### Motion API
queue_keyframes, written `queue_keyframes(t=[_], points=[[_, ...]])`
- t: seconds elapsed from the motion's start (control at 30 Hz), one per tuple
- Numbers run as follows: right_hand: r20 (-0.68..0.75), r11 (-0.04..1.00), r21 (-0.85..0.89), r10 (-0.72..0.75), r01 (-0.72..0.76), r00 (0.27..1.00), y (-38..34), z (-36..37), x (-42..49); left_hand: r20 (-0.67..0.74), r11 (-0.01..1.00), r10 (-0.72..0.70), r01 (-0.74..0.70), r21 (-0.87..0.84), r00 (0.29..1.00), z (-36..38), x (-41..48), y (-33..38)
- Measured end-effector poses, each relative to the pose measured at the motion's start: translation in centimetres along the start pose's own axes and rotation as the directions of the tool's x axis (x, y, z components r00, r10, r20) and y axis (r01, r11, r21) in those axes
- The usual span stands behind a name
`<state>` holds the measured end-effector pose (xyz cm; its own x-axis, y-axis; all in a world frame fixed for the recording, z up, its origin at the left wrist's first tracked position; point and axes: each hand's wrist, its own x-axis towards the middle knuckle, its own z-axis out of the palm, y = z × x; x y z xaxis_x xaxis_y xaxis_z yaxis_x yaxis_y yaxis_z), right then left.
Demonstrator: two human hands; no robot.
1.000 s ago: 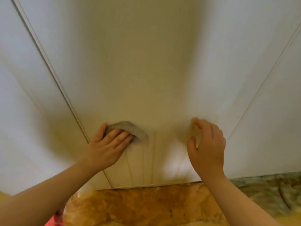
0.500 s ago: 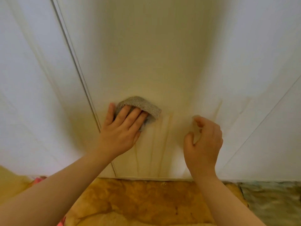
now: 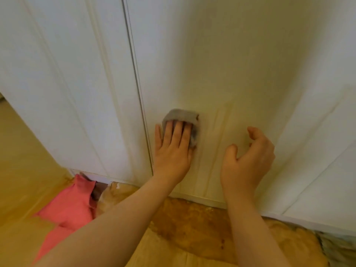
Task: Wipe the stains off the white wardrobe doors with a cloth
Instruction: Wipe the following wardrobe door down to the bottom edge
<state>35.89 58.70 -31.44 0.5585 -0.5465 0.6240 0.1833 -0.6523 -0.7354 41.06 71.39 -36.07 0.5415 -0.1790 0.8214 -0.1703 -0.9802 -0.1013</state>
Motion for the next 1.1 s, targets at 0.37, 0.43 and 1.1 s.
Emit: queue_keyframes(t=[0.37, 0.43, 1.1], points=[[0.040, 0.994, -0.094, 0.060, -0.056, 0.997, 1.4, -1.9, -1.4, 0.130, 0.987, -0.125, 0.136, -0.081, 0.984, 0.1, -1.8, 2.9], [0.053, 0.994, -0.087, 0.067, -0.062, 0.996, 1.3, -1.6, -1.7, 0.223, 0.992, -0.097, 0.112, -0.058, 0.970, 0.3, -4.5, 2.8], [0.133, 0.990, -0.089, 0.120, -0.109, 0.984, 2.2, -1.3, -2.5, 0.024, 0.956, -0.168, 0.169, -0.238, 0.986, -3.4, 5.4, 2.5]])
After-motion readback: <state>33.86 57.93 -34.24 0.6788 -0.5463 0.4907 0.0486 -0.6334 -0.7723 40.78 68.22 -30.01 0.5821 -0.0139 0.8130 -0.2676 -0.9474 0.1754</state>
